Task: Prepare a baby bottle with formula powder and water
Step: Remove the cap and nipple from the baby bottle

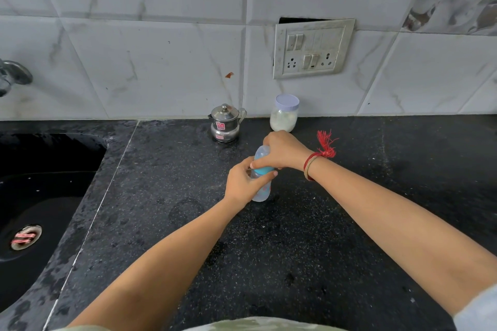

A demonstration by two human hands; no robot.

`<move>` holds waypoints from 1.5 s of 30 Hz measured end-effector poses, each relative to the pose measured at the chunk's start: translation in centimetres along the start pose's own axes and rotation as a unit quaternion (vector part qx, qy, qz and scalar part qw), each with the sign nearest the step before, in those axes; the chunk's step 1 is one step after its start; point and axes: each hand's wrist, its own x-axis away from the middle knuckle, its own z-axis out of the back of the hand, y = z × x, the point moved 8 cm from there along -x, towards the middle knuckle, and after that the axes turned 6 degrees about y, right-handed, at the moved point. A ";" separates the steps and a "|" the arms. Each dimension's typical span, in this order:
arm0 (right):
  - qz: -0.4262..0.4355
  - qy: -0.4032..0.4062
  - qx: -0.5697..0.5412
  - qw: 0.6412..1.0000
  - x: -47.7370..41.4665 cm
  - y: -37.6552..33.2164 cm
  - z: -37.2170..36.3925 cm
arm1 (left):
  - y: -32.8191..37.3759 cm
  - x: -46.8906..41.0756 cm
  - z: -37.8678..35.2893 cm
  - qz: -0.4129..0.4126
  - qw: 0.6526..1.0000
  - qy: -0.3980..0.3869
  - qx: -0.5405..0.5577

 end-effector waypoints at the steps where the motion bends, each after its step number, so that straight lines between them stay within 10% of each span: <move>1: 0.008 -0.001 -0.004 1.000 0.1 0.0 0.1 | 0.1 0.1 -0.1 -0.001 1.000 -0.003 0.000; 19: 0.146 -0.142 -0.086 0.975 0.8 -0.5 1.5 | -0.2 0.0 -0.4 0.023 0.997 -0.061 0.042; 28: -0.069 0.030 -0.320 0.944 2.9 8.5 1.3 | -1.1 0.9 0.1 0.026 0.995 -0.062 0.076; 34: -0.235 0.089 -0.269 0.930 7.4 16.8 -2.0 | -1.3 1.1 0.0 0.024 0.994 -0.061 0.082; 45: -0.252 0.072 -0.160 0.952 8.8 19.7 -3.1 | -1.4 1.0 0.0 0.022 0.996 -0.051 0.069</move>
